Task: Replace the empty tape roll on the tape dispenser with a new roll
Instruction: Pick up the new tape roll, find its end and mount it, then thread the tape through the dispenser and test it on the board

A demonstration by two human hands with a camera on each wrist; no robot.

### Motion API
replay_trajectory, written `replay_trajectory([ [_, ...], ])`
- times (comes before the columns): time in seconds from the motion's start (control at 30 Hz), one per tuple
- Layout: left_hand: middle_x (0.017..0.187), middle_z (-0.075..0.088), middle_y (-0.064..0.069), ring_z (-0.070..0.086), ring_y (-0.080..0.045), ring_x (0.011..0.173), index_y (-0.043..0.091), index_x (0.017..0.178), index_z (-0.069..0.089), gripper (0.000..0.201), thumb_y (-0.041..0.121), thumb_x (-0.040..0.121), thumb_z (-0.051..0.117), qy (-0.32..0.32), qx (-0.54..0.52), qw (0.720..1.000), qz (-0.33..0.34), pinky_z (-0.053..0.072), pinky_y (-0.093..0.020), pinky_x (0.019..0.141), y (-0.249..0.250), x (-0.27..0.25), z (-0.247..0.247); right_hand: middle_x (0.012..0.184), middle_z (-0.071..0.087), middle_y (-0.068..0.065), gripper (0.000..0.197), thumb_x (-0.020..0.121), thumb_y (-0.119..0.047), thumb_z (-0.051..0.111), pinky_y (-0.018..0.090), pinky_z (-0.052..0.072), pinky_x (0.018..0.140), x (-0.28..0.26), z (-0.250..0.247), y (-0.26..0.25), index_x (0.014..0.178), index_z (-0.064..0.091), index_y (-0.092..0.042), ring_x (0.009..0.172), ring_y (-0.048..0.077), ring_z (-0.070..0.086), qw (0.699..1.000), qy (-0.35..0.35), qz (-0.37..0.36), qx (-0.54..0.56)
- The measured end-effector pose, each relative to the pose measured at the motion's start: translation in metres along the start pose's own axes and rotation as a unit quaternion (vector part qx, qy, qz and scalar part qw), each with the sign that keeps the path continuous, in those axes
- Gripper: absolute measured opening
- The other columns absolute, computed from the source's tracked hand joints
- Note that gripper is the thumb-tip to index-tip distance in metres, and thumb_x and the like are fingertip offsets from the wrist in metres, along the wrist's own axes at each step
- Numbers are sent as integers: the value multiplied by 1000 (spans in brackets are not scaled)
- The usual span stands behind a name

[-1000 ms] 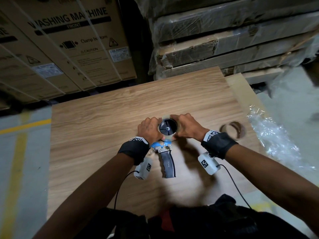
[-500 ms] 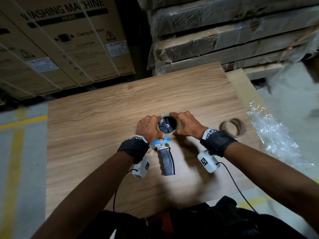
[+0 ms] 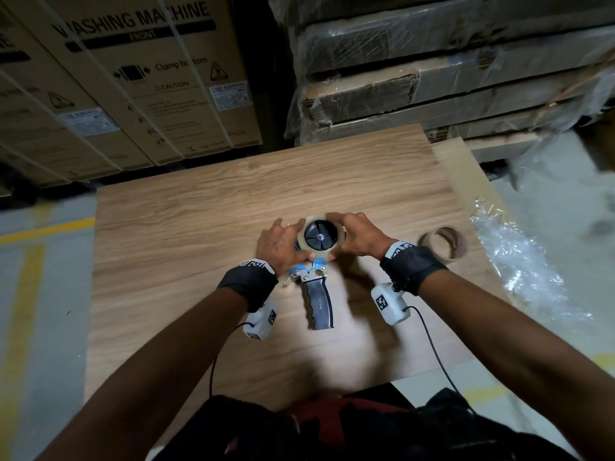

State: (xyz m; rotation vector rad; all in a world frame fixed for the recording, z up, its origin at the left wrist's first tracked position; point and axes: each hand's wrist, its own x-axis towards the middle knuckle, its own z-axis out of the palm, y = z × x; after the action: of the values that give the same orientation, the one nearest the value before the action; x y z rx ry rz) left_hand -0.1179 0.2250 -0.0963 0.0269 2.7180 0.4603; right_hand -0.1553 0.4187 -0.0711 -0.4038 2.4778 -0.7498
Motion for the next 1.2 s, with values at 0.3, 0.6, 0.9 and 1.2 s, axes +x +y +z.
replay_trajectory([
  [0.3, 101, 70, -11, 60, -34, 112, 15, 149, 38, 88, 35, 69, 69, 107, 72, 987, 91, 47, -42, 89, -10, -14, 16, 136, 57, 21, 81, 77, -7, 79, 39, 47, 101, -41, 39, 14, 149, 42, -10, 122, 36, 57, 989, 107, 43, 92],
  [0.6, 84, 77, 5, 62, -30, 105, 27, 142, 47, 68, 32, 76, 63, 111, 80, 981, 140, 37, -43, 102, -27, -6, 34, 77, 72, 2, 22, 97, -32, 65, 23, 54, 71, -65, 87, 14, 96, 66, -11, 72, 20, 67, 959, 79, 153, 225],
  [0.9, 82, 73, 2, 60, -28, 103, 26, 134, 54, 65, 34, 69, 56, 141, 87, 978, 128, 30, -46, 99, -37, -10, 39, 90, 78, 5, 51, 66, -40, 92, 34, 58, 78, -54, 130, 2, 99, 78, -4, 78, 19, 68, 886, -78, 223, 399],
  [1.2, 73, 69, 10, 57, -24, 108, 31, 121, 65, 58, 26, 64, 74, 155, 90, 973, 145, 21, -40, 84, -41, -26, 33, 72, 54, 9, 10, 88, -3, 67, 31, 48, 59, -51, 151, -14, 89, 57, -2, 60, 22, 53, 702, -100, 205, 675],
])
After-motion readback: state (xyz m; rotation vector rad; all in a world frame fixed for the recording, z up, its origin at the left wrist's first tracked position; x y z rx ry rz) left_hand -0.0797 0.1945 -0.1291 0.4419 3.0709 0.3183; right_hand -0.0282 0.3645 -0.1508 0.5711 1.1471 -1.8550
